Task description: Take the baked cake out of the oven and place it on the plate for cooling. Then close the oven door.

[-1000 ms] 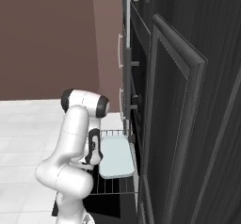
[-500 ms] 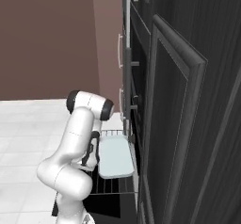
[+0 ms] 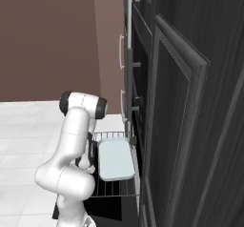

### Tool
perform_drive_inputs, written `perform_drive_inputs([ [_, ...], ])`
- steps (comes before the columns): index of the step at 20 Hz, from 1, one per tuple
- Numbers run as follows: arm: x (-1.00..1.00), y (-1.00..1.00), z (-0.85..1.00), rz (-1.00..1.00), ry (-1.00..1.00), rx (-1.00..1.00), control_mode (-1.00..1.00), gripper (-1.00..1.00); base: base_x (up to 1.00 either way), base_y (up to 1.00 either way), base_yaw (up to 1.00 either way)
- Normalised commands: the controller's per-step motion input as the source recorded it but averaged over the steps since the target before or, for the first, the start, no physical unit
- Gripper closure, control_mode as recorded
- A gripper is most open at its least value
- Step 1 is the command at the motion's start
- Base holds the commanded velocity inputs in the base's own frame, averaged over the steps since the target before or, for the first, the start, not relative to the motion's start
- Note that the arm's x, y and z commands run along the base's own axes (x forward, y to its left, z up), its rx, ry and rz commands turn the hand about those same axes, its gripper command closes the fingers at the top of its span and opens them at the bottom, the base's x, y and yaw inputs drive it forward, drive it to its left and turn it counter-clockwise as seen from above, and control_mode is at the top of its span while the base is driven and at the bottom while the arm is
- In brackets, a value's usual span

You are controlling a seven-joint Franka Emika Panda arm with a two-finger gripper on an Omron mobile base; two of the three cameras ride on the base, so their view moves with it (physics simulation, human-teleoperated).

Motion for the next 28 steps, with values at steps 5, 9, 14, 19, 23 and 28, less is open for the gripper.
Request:
perform_drive_inputs([
  [5,0.56,-0.31,-0.1,-0.12,0.0,-0.07,-1.0,-1.0,0.0,0.0,0.0],
  [9,0.59,-0.52,-0.07,-0.14,0.0,-0.06,-1.0,-1.0,0.0,0.0,0.0],
  [14,0.62,-0.68,-0.04,-0.15,0.0,-0.04,-1.0,-1.0,0.0,0.0,0.0],
  [19,0.6,-0.79,-0.07,-0.14,0.0,-0.04,-1.0,-1.0,0.0,0.0,0.0],
  [23,0.56,-0.81,-0.1,-0.13,0.0,-0.04,-1.0,-1.0,0.0,0.0,0.0],
  [28,0.53,-0.75,-0.11,-0.12,0.0,-0.03,-1.0,-1.0,0.0,0.0,0.0],
])
